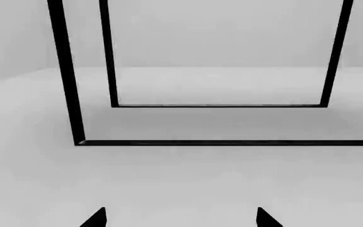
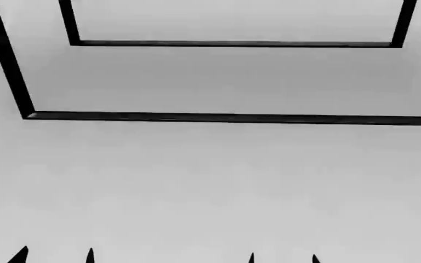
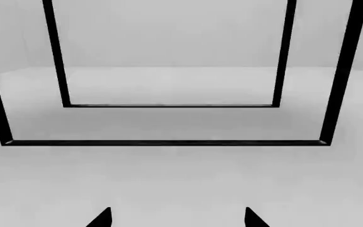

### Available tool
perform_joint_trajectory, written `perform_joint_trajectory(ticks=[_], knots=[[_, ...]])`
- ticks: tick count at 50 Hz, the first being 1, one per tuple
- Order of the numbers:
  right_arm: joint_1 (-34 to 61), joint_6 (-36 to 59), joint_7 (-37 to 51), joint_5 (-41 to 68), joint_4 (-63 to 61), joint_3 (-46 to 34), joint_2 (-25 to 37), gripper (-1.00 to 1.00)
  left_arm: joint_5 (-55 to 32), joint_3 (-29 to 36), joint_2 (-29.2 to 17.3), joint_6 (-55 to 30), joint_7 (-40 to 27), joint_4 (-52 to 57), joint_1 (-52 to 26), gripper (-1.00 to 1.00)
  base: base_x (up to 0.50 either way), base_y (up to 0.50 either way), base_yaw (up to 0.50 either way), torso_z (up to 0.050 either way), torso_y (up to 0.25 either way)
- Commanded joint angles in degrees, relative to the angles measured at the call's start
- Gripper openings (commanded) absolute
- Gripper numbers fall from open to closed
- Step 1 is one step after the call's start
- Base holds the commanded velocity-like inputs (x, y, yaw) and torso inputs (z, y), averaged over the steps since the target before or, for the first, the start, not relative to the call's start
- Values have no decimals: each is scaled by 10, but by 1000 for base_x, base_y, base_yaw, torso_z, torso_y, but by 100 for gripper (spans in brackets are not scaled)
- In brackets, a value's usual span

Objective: Pick up the book and place it in the back compartment of the caddy.

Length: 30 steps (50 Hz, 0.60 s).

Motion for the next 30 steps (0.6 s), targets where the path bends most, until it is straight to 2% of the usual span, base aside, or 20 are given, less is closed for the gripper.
perform_joint_trajectory(ticks=[1,21,30], knots=[[0,0,7,5,0,-7,5,100,-6,6,-6,0,-6,0,0,100,0,0,0,0,0],[-3,4,37,35,-11,-40,33,100,-52,36,-31,-1,-36,9,3,100,0,0,0,0,0],[1,2,45,42,-7,-50,40,100,-56,50,-41,-17,-43,20,0,100,0,0,0,47,0]])
